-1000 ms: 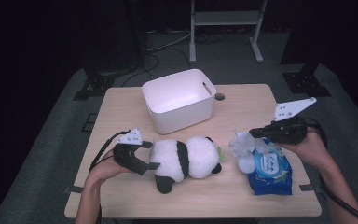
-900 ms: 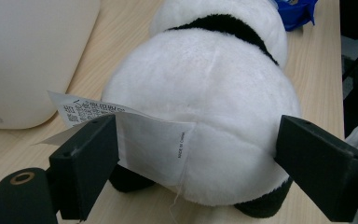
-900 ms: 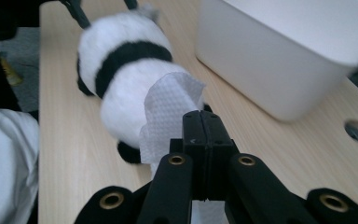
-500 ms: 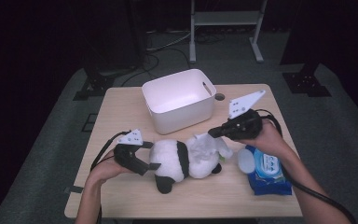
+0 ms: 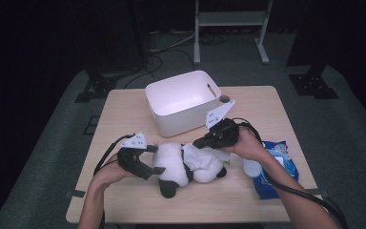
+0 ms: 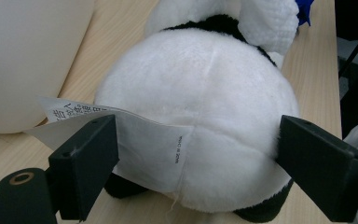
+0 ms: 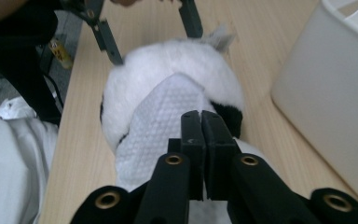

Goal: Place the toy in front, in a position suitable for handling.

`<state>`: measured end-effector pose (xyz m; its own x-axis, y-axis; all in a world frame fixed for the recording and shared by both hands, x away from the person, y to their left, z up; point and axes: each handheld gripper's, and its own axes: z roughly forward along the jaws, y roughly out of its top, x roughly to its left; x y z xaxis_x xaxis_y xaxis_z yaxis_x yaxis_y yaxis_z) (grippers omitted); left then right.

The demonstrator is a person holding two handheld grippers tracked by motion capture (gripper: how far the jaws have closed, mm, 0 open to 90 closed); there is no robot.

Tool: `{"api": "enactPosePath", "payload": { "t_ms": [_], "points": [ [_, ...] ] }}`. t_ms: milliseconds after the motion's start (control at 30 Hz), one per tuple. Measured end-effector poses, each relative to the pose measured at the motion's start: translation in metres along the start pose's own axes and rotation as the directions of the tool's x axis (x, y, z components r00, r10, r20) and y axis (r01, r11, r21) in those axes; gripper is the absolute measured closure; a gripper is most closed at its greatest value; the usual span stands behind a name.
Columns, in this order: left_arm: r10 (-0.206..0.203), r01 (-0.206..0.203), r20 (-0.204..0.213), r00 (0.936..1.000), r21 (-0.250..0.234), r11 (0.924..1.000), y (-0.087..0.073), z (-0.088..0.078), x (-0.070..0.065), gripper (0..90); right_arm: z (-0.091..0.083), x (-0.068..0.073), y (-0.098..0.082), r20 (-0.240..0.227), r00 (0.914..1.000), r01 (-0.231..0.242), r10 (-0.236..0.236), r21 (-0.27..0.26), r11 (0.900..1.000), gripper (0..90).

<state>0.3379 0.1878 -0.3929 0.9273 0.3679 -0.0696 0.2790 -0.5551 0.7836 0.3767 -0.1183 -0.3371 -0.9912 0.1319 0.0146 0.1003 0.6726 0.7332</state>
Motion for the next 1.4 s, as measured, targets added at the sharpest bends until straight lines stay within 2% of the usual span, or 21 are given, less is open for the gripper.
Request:
{"api": "enactPosePath", "payload": {
  "t_ms": [100, 200, 433, 533, 633, 700, 767, 833, 900, 1033, 1100, 1167, 1267, 1400],
  "points": [
    [-0.001, 0.001, 0.002, 1.0, -0.002, 1.0, 0.0, 0.001, 0.0, 12.1, 0.01, 0.0, -0.005, -0.007, 1.0, -0.005, 0.006, 0.038, 0.999, 81.3],
    [-0.004, 0.004, 0.001, 1.0, -0.003, 1.0, -0.001, 0.001, 0.0, 11.5, 0.017, 0.003, -0.009, -0.017, 0.9998, 0.015, -0.014, 0.07, 0.997, 74.9],
    [-0.005, 0.005, 0.004, 1.0, -0.006, 1.0, -0.001, 0.001, 0.0, 11.5, 0.017, 0.016, -0.014, -0.022, 0.9964, 0.084, -0.082, 0.103, 0.991, 48.3],
    [-0.007, 0.007, 0.01, 0.9999, -0.004, 1.0, -0.001, 0.003, 0.001, 11.5, 0.021, 0.024, -0.016, 0.007, 0.9921, 0.124, -0.126, 0.126, 0.984, 42.4],
    [-0.01, 0.01, 0.014, 0.9998, -0.006, 0.9999, -0.002, 0.004, 0.001, 11.6, 0.027, 0.029, -0.013, 0.046, 0.9881, 0.14, -0.147, 0.127, 0.982, 41.4],
    [-0.01, 0.011, 0.02, 0.9997, -0.008, 0.9999, -0.003, 0.005, 0.001, 11.7, 0.032, 0.029, -0.012, 0.061, 0.9876, 0.137, -0.145, 0.119, 0.983, 42.1],
    [-0.006, 0.007, 0.024, 0.9997, -0.007, 0.9999, -0.003, 0.006, 0.001, 11.8, 0.037, 0.029, -0.011, 0.07, 0.9876, 0.131, -0.14, 0.122, 0.984, 46.5],
    [-0.006, 0.006, 0.026, 0.9996, -0.008, 0.9999, -0.003, 0.007, 0.001, 11.8, 0.039, 0.028, -0.01, 0.089, 0.9863, 0.128, -0.138, 0.11, 0.986, 54.9],
    [-0.006, 0.006, 0.029, 0.9995, -0.017, 0.9998, -0.003, 0.008, 0.001, 11.8, 0.038, 0.026, -0.012, 0.089, 0.9875, 0.121, -0.13, 0.101, 0.988, 63.1],
    [-0.005, 0.005, 0.026, 0.9997, -0.01, 0.9999, -0.002, 0.009, 0.0, 11.9, 0.026, 0.02, -0.013, 0.062, 0.9934, 0.091, -0.096, 0.087, 0.992, 82.0],
    [-0.003, 0.004, 0.026, 0.9996, -0.011, 0.9999, -0.002, 0.009, 0.001, 11.9, 0.018, 0.019, -0.013, 0.068, 0.9931, 0.089, -0.096, 0.097, 0.991, 83.7],
    [-0.006, 0.006, 0.025, 0.9997, -0.013, 0.9999, -0.003, 0.009, 0.001, 11.9, 0.013, 0.018, -0.016, 0.088, 0.9906, 0.092, -0.105, 0.136, 0.986, 83.7],
    [-0.005, 0.005, 0.019, 0.9998, -0.019, 0.9998, -0.002, 0.01, 0.0, 12.0, 0.008, 0.017, -0.027, 0.086, 0.9929, 0.068, -0.083, 0.155, 0.986, 84.1],
    [0.002, -0.002, 0.025, 0.9997, -0.026, 0.9997, 0.001, 0.011, -0.001, 11.9, 0.002, 0.018, -0.042, 0.069, 0.9968, 0.031, -0.041, 0.137, 0.99, 84.4]
  ]
}}
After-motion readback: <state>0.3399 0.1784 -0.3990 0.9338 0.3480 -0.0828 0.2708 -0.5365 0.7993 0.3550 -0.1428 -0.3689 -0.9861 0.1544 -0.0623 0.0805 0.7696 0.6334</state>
